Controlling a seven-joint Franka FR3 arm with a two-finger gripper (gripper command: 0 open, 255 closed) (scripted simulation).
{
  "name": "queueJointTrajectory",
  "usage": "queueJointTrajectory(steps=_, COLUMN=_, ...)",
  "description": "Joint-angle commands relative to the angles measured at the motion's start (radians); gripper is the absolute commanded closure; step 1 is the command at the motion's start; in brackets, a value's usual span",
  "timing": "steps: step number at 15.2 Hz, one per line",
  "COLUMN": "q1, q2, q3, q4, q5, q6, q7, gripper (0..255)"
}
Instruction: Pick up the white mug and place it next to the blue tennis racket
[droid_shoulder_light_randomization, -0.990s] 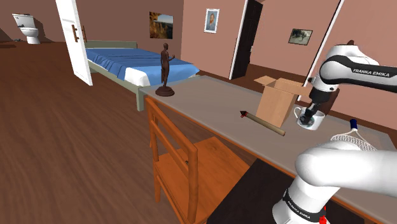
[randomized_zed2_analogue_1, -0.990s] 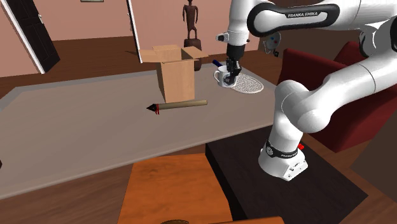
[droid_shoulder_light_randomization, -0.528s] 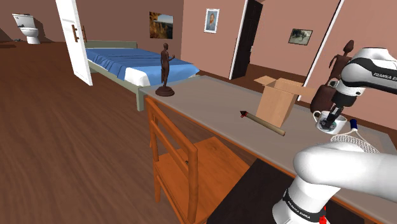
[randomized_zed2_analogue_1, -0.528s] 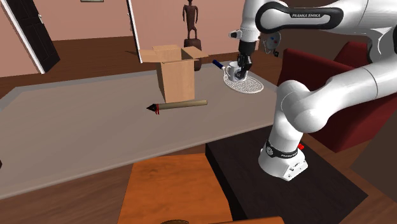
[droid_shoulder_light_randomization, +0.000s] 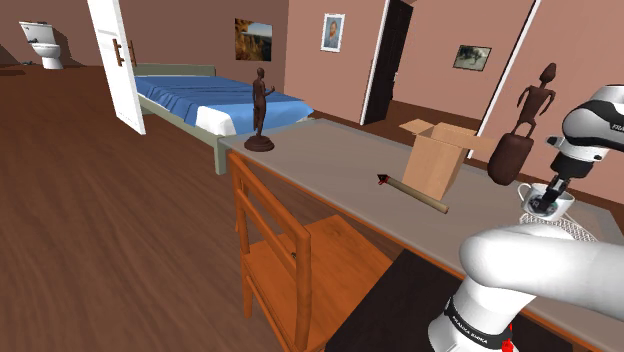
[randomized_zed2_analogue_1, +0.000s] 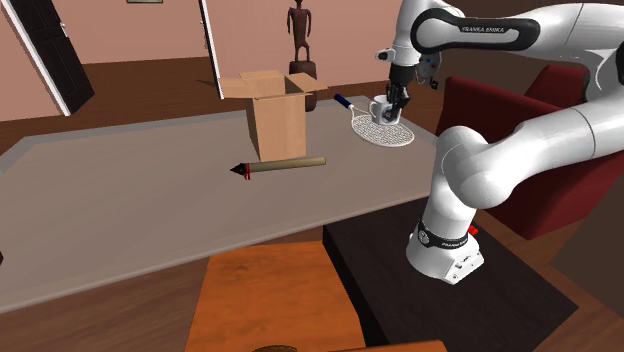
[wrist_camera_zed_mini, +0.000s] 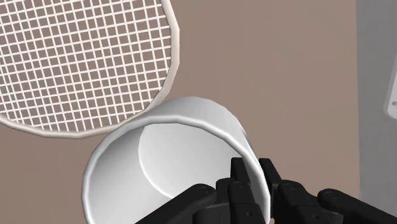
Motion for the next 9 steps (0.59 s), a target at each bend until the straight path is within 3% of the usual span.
queueJointTrajectory(steps=1, q1=-0.004, q2=-0.002, q3=-0.02, q4=-0.019, q5=-0.018, q6=0.02, q7=0.0, gripper=255)
queueJointTrajectory(steps=9, q1=-0.017, q2=-0.005, q3=-0.1, q4=-0.098, q5=-0.088, q6=0.104, q7=0.015, gripper=255)
